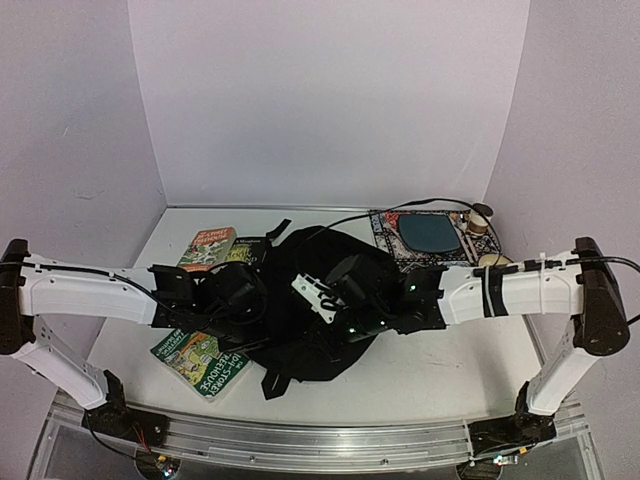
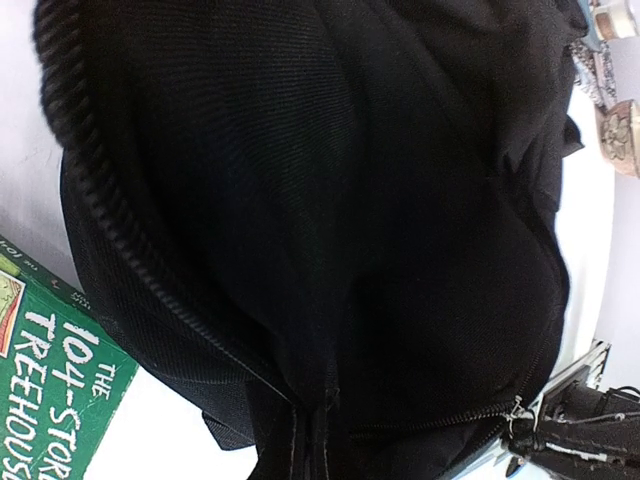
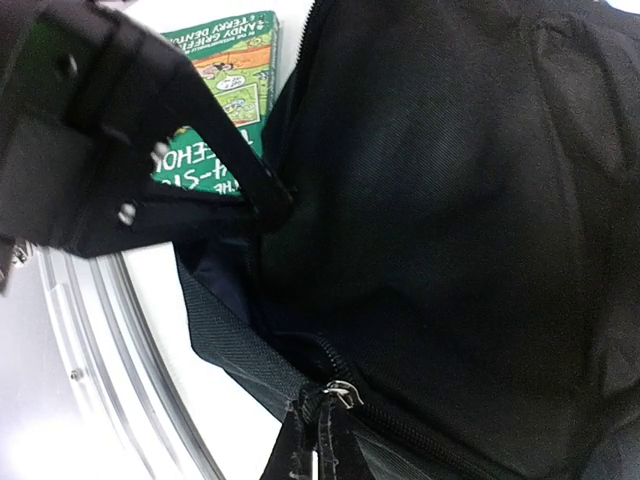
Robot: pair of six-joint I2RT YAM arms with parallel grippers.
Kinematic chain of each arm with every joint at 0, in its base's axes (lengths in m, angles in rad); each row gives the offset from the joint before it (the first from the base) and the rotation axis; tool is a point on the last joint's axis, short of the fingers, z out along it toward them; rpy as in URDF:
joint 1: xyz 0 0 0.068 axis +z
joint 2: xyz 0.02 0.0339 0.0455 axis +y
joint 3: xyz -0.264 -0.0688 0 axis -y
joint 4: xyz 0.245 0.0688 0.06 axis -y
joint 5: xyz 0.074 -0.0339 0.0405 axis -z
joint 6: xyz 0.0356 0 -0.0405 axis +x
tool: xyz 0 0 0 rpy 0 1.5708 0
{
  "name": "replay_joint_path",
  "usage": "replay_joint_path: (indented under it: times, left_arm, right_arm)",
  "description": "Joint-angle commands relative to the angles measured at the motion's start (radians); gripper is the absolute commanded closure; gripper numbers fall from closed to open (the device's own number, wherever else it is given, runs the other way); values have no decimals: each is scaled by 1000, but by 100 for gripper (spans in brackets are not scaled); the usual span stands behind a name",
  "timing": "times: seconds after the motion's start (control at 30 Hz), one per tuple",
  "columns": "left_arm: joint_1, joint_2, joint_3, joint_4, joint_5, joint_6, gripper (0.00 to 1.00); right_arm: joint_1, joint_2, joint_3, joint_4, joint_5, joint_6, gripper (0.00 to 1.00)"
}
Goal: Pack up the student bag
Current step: Hold the student bag at the center of the board, then unzip the largest pocket of the student bag.
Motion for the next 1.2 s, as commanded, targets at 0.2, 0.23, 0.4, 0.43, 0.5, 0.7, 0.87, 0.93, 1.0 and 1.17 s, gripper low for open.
replay_joint_path:
  times: [0.2, 0.23, 0.4, 0.43, 0.5, 0.7, 0.87, 0.93, 1.0, 1.17]
  left_arm:
    - [-7, -118, -28, -16, -80, 8, 100]
    - [-6, -126, -32, -27, -90, 6, 100]
    - [40, -171, -52, -107, -139, 20, 100]
    - [61, -183, -65, -112, -141, 29, 100]
    - [117, -205, -95, -118, -130, 45, 100]
    - [258, -241, -151, -120, -113, 115, 100]
    - [358, -274, -177, -134, -98, 164, 100]
    - [393, -298, -191, -137, -90, 174, 100]
    - [423, -322, -204, -146, -84, 181, 100]
    - [470, -367, -235, -154, -70, 185, 100]
  right_arm:
    - [2, -121, -47, -36, 136, -43, 100]
    - [2, -124, -50, -37, 140, -44, 100]
    - [3, -155, -74, -53, 192, -60, 100]
    - [2, -164, -83, -63, 215, -66, 100]
    - [0, -190, -108, -76, 263, -80, 100]
    - [-15, -252, -188, -137, 315, -83, 100]
    - [-85, -281, -263, -159, 348, -68, 100]
    - [-152, -302, -298, -162, 327, -56, 100]
    - [-217, -329, -338, -163, 309, -47, 100]
    - [-323, -383, -398, -181, 277, -36, 100]
